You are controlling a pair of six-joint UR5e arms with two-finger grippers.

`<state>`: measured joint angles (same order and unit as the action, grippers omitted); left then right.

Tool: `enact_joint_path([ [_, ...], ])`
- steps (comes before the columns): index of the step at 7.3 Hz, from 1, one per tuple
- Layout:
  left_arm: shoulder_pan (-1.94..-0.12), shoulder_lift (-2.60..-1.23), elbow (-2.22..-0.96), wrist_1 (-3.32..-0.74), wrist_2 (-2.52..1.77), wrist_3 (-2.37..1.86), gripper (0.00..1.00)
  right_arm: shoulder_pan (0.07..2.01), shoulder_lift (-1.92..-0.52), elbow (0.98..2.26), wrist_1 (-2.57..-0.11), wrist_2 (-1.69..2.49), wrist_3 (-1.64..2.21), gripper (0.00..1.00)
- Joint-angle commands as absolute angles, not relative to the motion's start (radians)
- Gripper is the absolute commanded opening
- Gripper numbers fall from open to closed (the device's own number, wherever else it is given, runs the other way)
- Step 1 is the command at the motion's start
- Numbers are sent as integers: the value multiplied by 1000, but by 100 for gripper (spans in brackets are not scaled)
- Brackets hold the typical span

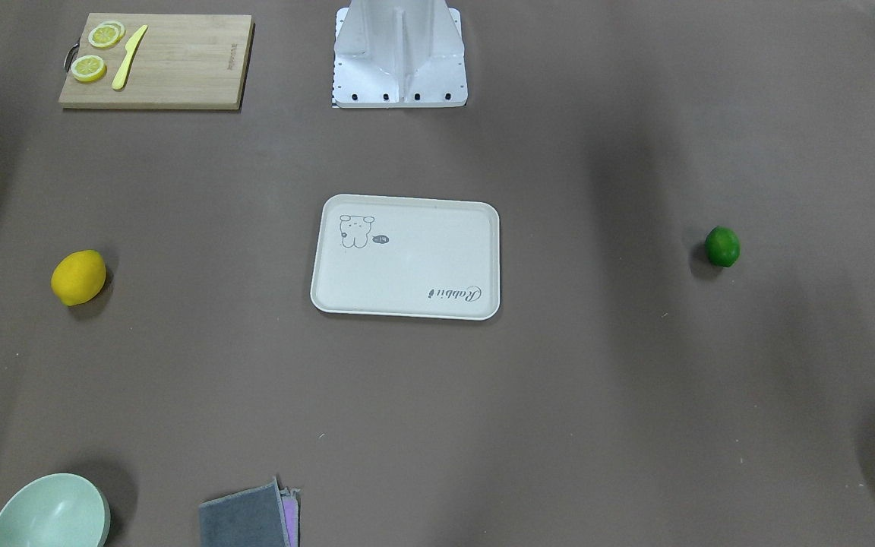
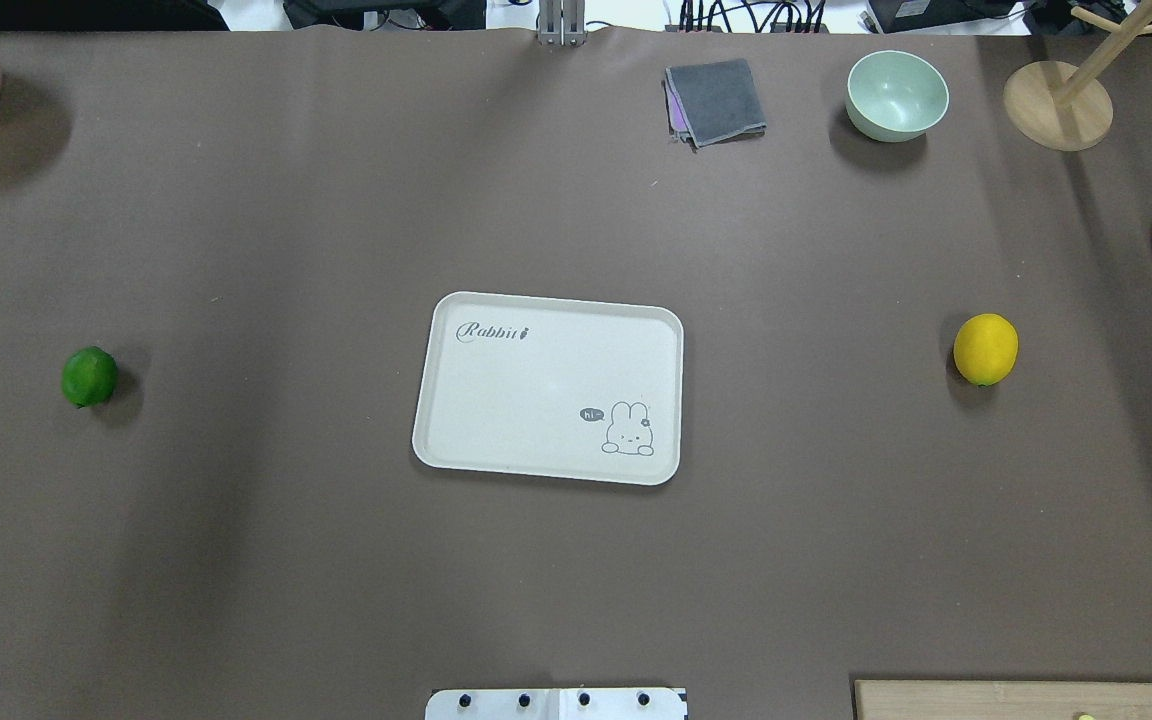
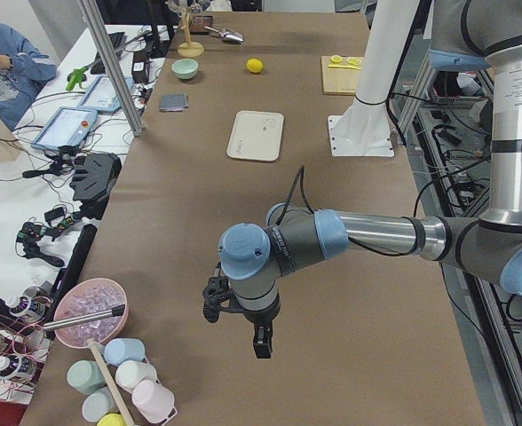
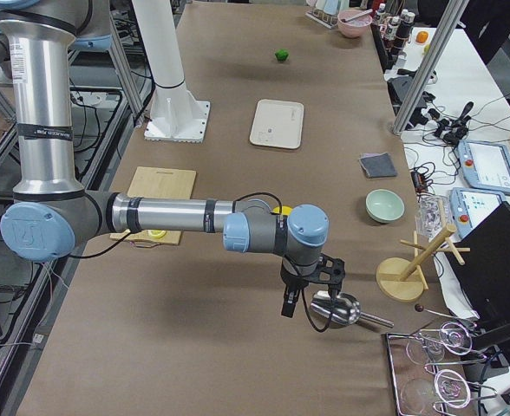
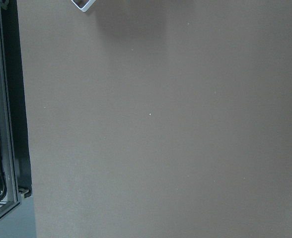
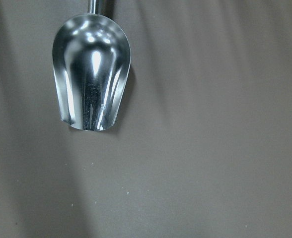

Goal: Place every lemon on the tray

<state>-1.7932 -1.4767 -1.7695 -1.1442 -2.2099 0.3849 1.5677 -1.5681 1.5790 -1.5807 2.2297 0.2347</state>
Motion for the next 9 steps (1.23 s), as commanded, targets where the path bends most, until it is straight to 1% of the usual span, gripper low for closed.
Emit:
enact_joint_path([
  [1,-1792,-1488,-1767,-1141,-2206,390,98,1568,-1566,1571,-1582,2229,233,100],
  [3,-1792,-1485,-1779,-1138,-2215,383,98,1554,-1569,1577,-1577,2224,236,100],
  [5,-1773,-1474,-1830,-1144,-2277,308,98,1499,-1549,1591,-1547,2239,291,100],
  [7,-1618,-1476,-1879,-1166,-2341,139,98,1389,-1502,1620,-1421,2266,511,100],
  [8,-1545,-1474,-1881,-1261,-2348,32,98,1335,-1467,1621,-1411,2307,550,100],
  [9,-1460,-1476,-1878,-1364,-2370,-101,98,1281,-1453,1624,-1401,2383,698,100],
])
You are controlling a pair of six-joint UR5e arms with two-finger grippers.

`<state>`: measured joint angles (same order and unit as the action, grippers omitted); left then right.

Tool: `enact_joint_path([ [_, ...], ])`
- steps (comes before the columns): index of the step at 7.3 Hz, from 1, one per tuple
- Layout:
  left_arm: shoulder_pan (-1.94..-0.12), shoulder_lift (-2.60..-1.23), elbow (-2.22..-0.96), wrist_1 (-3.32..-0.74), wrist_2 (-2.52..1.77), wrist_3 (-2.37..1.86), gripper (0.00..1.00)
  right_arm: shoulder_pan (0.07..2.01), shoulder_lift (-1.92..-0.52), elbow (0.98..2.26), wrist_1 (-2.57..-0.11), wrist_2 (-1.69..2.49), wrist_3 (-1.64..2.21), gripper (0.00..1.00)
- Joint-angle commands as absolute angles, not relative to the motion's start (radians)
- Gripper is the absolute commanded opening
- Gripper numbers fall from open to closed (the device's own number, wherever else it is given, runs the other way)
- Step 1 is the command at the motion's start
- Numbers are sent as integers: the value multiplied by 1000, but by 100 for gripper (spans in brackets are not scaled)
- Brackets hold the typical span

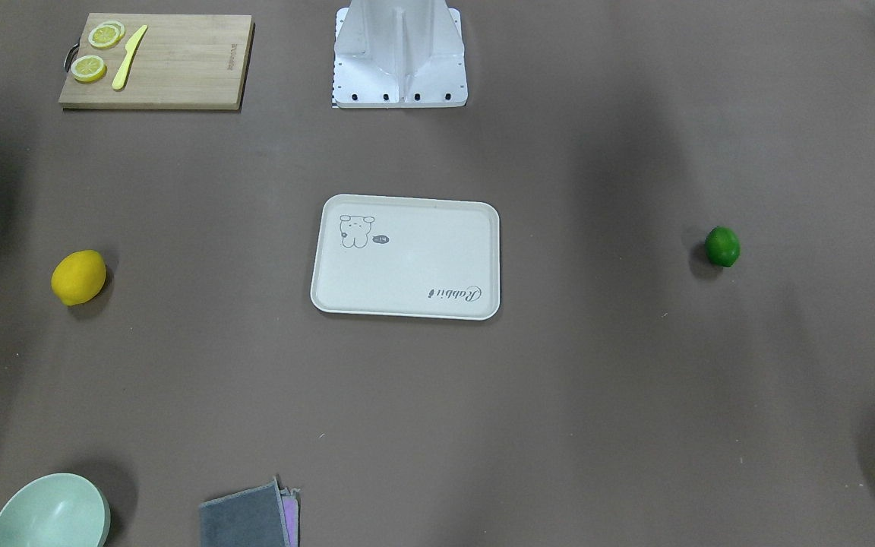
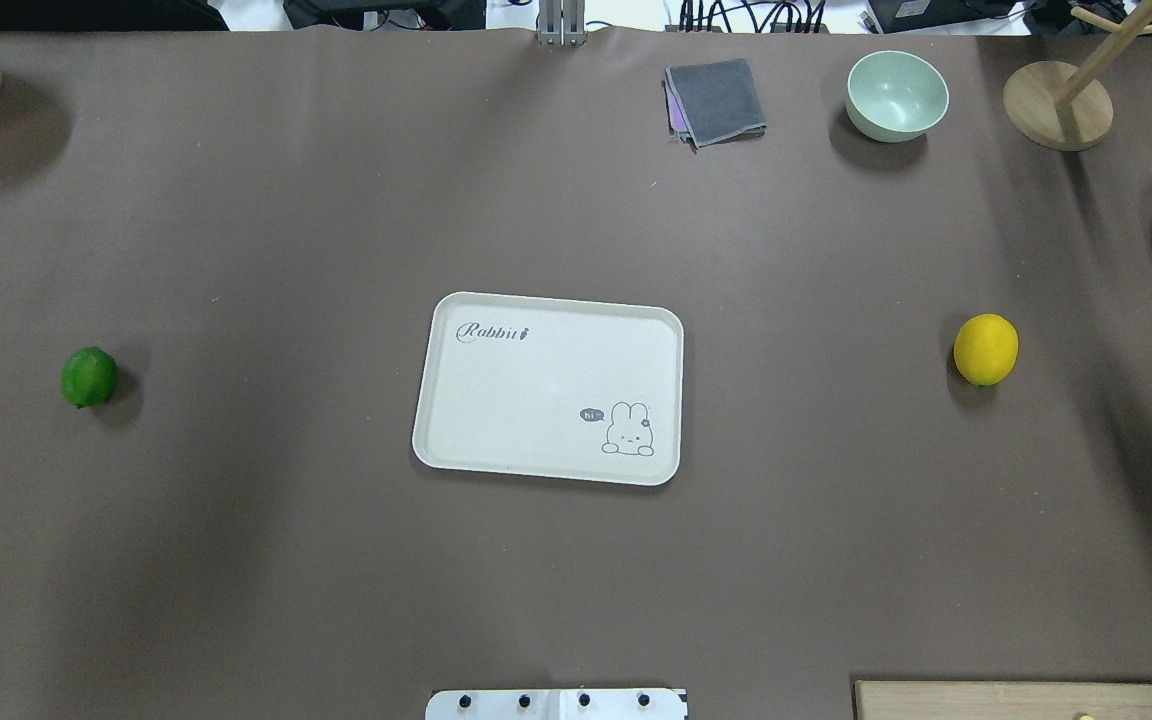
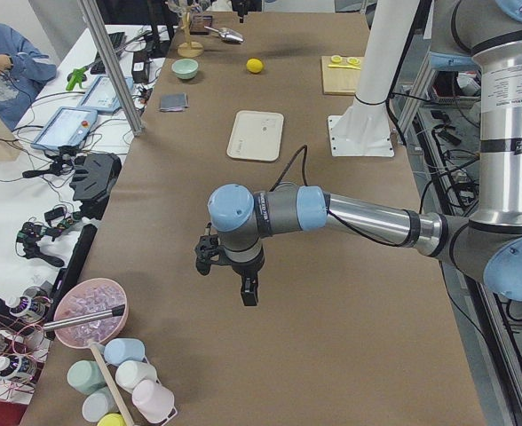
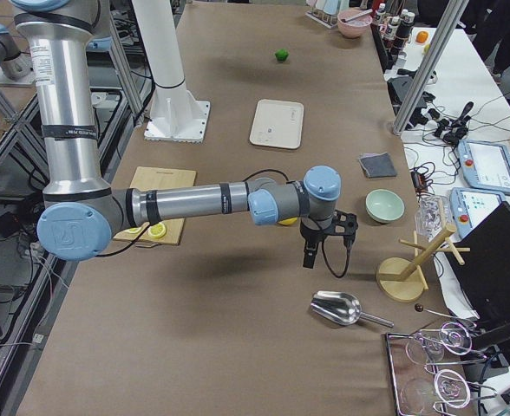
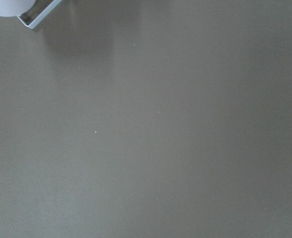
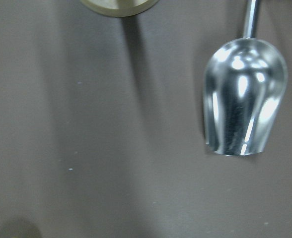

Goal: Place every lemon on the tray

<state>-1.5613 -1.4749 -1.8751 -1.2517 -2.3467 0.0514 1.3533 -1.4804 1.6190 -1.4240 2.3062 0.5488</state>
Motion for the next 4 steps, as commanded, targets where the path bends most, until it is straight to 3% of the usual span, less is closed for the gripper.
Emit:
enact_joint_path([
  [1,-1371,-1476,-1849,-1475,-2370,-236,98,1220,-1451,1637,-1355,2384,851,100],
  [4,-1114,-1512,-1711,-1885,-2356,-741,98,1085,-1447,1626,-1266,2359,960,100],
])
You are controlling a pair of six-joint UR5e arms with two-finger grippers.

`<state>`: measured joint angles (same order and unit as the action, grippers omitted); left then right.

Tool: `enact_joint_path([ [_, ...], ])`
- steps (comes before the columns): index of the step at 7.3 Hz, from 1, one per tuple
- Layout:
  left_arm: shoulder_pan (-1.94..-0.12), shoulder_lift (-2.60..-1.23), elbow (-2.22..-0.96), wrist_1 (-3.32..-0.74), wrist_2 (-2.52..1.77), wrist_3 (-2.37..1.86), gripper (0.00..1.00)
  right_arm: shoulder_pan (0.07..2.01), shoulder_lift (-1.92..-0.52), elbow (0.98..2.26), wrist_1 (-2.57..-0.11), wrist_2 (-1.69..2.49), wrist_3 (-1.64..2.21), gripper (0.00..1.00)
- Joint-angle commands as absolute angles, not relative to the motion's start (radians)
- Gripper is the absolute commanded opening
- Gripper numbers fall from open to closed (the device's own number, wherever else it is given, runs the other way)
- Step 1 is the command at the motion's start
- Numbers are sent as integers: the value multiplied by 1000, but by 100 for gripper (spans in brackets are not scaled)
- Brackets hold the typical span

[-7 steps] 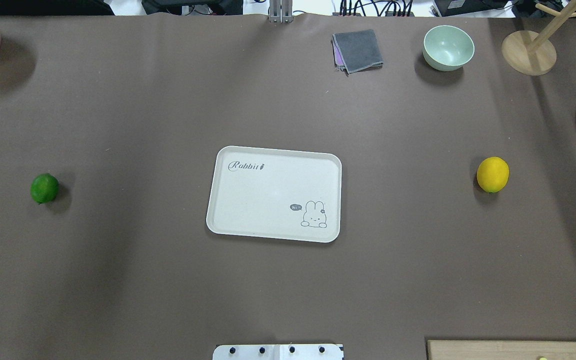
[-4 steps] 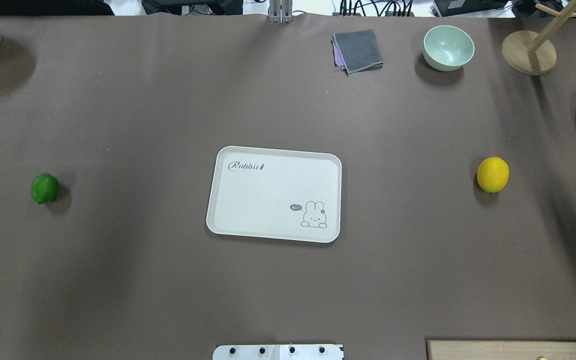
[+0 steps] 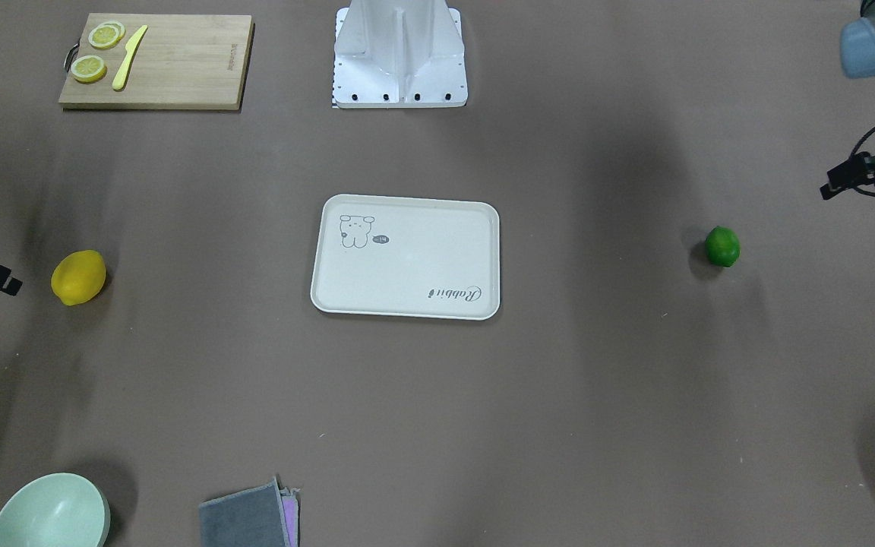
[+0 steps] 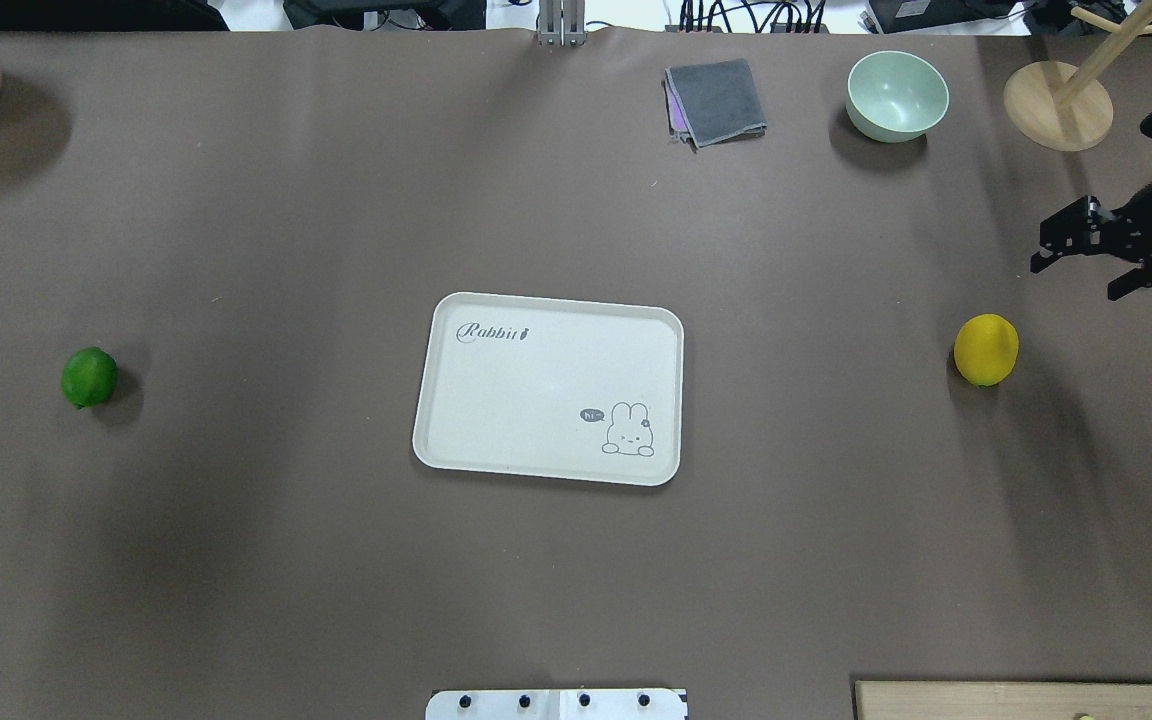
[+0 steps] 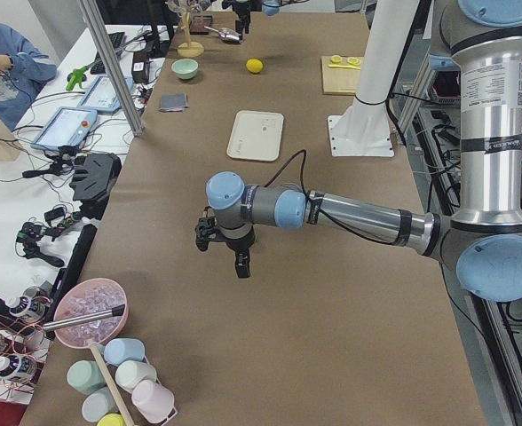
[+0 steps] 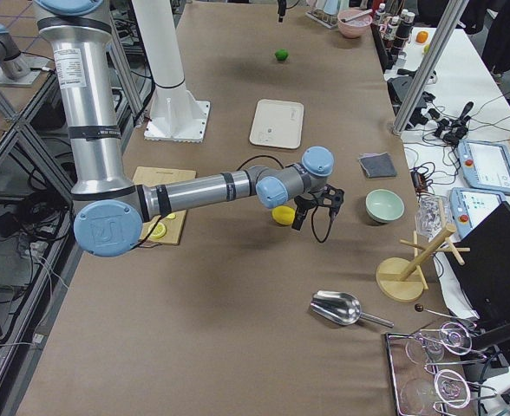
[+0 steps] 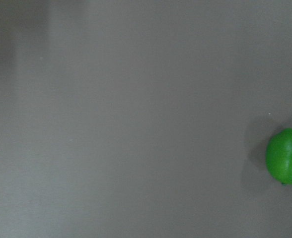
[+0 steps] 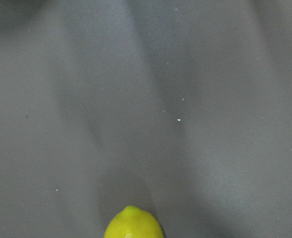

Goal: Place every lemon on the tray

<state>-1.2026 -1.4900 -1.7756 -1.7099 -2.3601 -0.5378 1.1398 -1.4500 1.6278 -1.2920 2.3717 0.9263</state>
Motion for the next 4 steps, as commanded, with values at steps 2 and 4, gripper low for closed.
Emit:
enact_joint_path([
  [2,-1026,-1633,-1640,-1905,-2339,-885,98,1022,-1434,1621,-1266,2344,963,100],
  [4,-994,-1730,-1579,-1908,-2335,-963,98,985,-1446,1618,-1266,2287,933,100],
])
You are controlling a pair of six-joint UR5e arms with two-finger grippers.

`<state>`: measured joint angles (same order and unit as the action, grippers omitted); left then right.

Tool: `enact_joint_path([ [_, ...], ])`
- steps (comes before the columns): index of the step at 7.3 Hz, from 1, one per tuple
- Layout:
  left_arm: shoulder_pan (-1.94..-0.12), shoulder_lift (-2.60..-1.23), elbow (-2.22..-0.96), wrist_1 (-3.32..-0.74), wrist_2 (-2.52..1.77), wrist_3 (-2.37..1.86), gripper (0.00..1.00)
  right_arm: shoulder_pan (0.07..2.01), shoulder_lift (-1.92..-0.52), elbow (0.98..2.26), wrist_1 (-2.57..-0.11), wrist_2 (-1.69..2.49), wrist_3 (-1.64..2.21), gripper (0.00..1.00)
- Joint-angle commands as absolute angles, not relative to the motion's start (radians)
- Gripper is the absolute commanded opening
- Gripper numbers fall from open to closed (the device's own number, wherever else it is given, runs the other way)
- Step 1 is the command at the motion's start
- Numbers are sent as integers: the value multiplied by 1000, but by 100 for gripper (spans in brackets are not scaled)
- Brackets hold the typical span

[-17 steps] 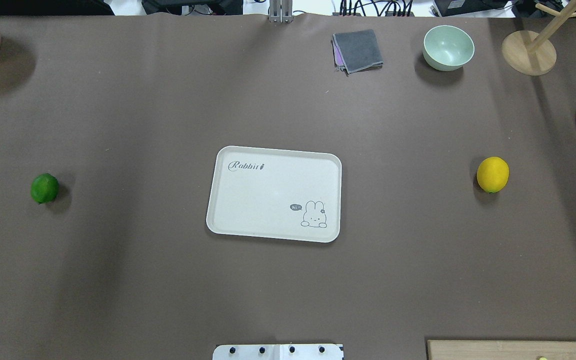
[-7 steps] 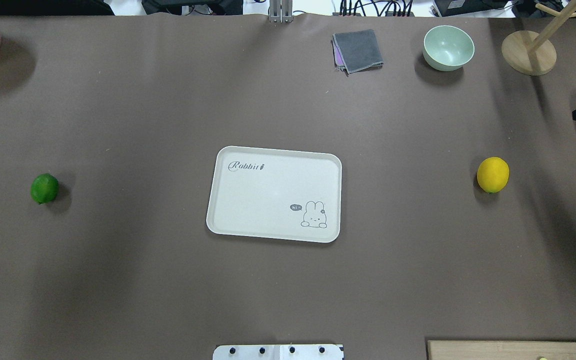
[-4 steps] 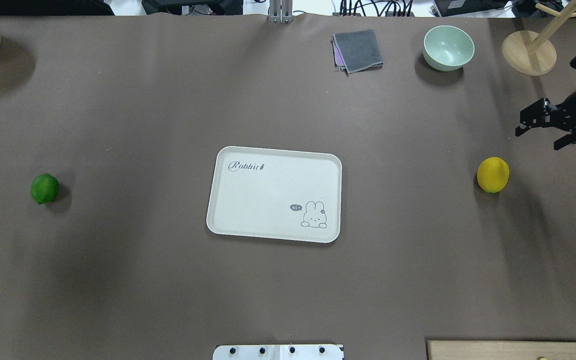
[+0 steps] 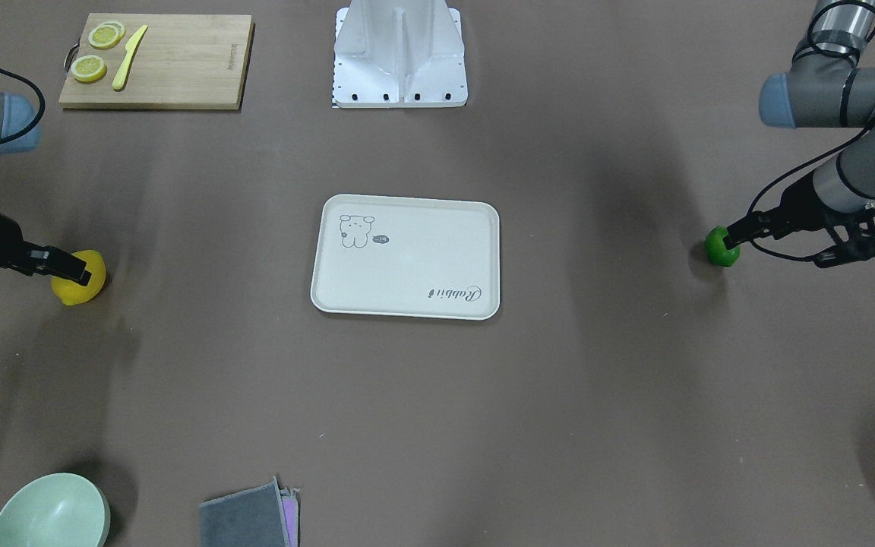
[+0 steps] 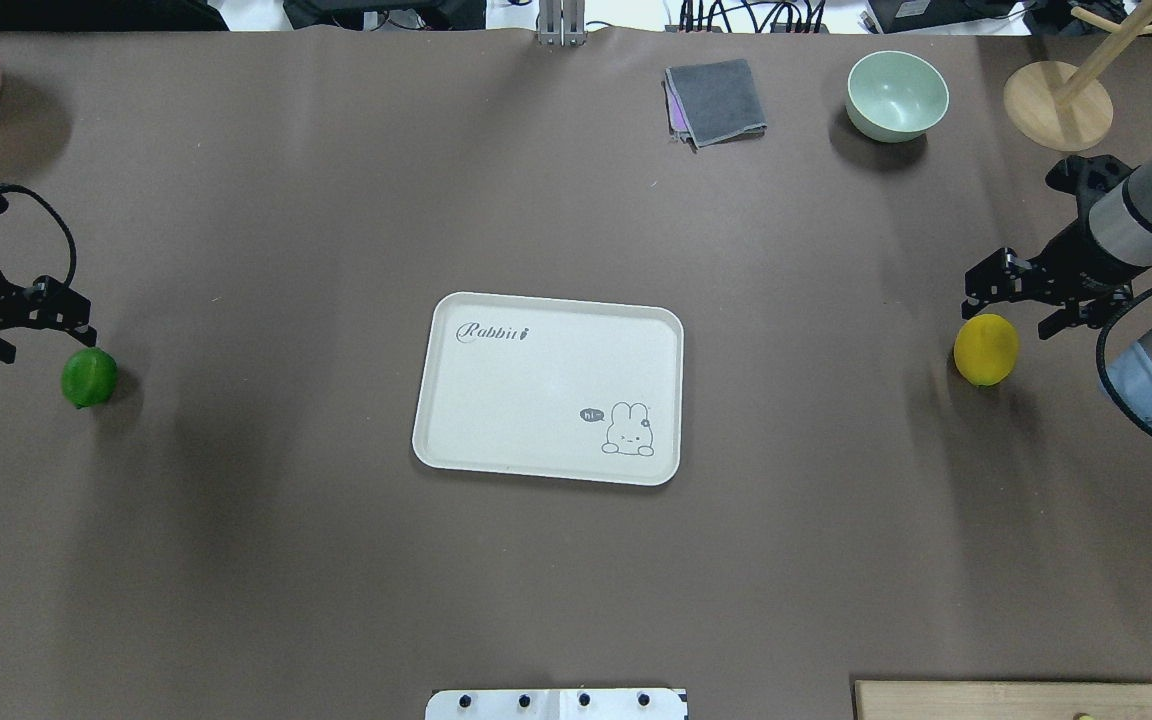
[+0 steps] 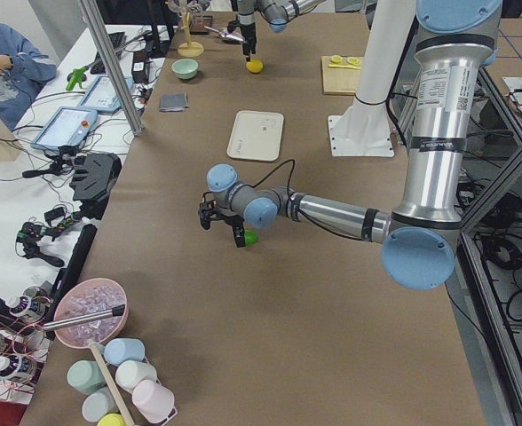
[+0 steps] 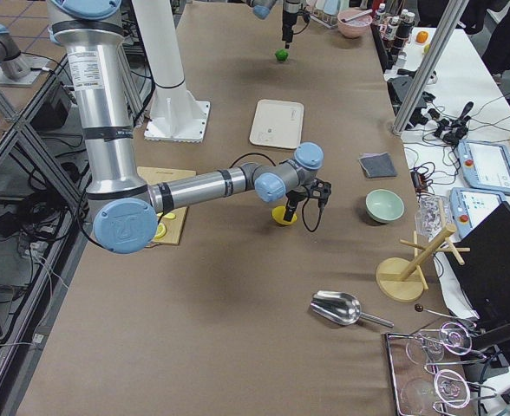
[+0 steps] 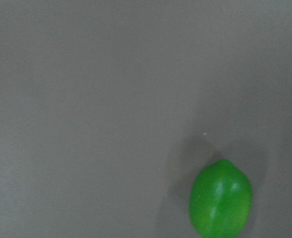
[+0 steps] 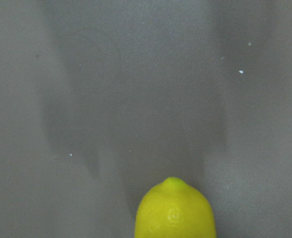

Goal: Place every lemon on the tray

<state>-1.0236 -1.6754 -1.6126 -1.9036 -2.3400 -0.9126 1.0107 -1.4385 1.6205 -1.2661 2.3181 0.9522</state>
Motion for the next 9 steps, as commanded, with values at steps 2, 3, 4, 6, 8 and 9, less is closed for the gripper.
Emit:
enact_joint_path([
  [2,-966,-1727,-1580,-1917,-2287,-951,98,971,-1450,1603,-1266,2279,916,100],
  [3,-965,-1721,-1586,-1917,-2286,-899,97,959,-1448,1595,-1266,2273,916,100],
  [4,-962,-1714,-1600,-1916,-2286,-870,97,950,-1440,1586,-1266,2270,916,100],
  [6,-931,-1617,-1687,-1914,-2258,-798,97,943,-1437,1580,-1264,2266,913,72],
  [8,-931,-1586,-1692,-1913,-2256,-720,97,953,-1434,1591,-1267,2263,873,0],
  [9,-931,-1586,-1686,-1914,-2250,-719,97,983,-1434,1609,-1267,2270,874,0],
])
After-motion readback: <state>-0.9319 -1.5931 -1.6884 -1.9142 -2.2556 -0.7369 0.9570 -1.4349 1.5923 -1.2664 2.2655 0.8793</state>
